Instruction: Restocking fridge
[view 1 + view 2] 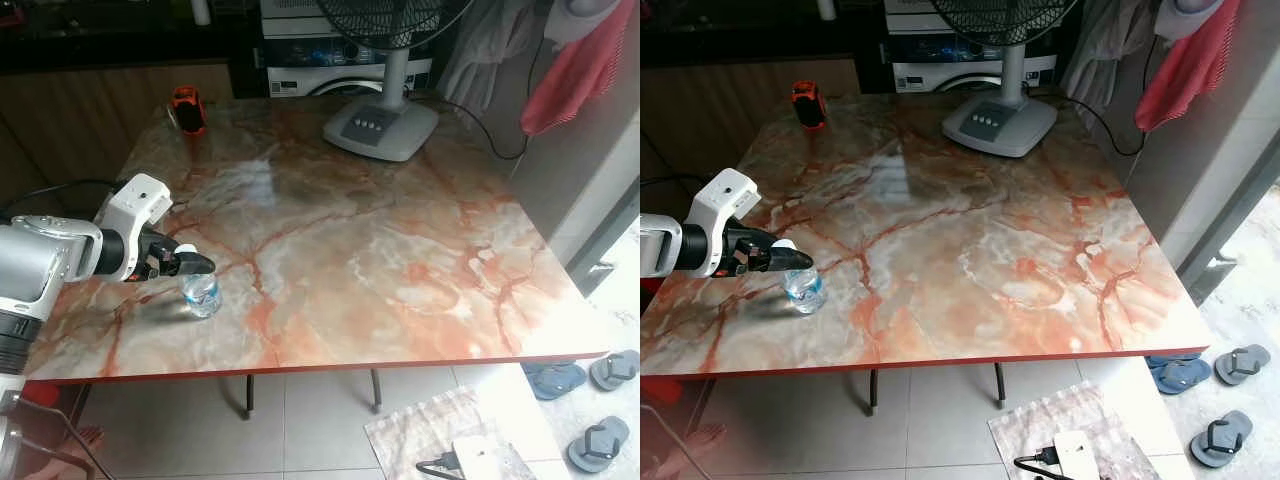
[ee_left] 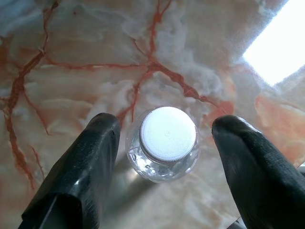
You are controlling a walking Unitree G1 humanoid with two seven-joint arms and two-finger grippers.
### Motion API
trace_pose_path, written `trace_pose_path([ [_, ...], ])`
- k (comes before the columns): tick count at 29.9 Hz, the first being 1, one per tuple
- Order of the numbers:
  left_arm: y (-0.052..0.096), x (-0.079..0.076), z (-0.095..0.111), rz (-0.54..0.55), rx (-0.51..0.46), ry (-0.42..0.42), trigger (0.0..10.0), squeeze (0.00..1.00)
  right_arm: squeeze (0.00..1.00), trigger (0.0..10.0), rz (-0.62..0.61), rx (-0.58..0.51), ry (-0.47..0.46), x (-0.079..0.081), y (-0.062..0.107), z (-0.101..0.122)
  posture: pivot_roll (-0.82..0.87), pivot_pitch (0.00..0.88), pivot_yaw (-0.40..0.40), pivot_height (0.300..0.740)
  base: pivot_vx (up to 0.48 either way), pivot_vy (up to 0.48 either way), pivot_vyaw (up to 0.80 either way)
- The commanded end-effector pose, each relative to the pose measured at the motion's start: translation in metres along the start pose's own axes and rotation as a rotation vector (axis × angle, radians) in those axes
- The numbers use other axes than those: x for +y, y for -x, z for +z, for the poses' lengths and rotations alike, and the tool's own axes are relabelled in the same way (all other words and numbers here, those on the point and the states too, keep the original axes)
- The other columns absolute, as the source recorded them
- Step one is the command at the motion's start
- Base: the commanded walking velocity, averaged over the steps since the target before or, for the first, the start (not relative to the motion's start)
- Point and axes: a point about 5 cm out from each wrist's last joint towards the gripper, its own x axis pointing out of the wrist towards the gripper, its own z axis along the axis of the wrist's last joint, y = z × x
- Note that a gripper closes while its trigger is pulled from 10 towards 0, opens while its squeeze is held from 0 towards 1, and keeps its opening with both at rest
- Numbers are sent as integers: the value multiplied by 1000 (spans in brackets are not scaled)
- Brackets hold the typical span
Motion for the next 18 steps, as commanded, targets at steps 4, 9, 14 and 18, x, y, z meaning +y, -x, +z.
trace_pose_path([
  [4,0,1,3,7,-4,-20,0,0,0,10000,3,9,10,-1,0,-1,6,22,18,740,0,0,0],
  [9,0,0,3,7,-2,-17,0,0,0,10000,7,12,15,-1,0,-1,6,22,18,740,0,0,0],
  [14,-1,0,0,6,5,-13,3686,0,0,10000,9,12,15,0,0,-1,4,22,20,740,0,0,0],
  [18,-1,0,-1,8,9,-7,10000,0,0,10000,9,12,16,-1,0,-1,7,26,19,740,0,0,0],
])
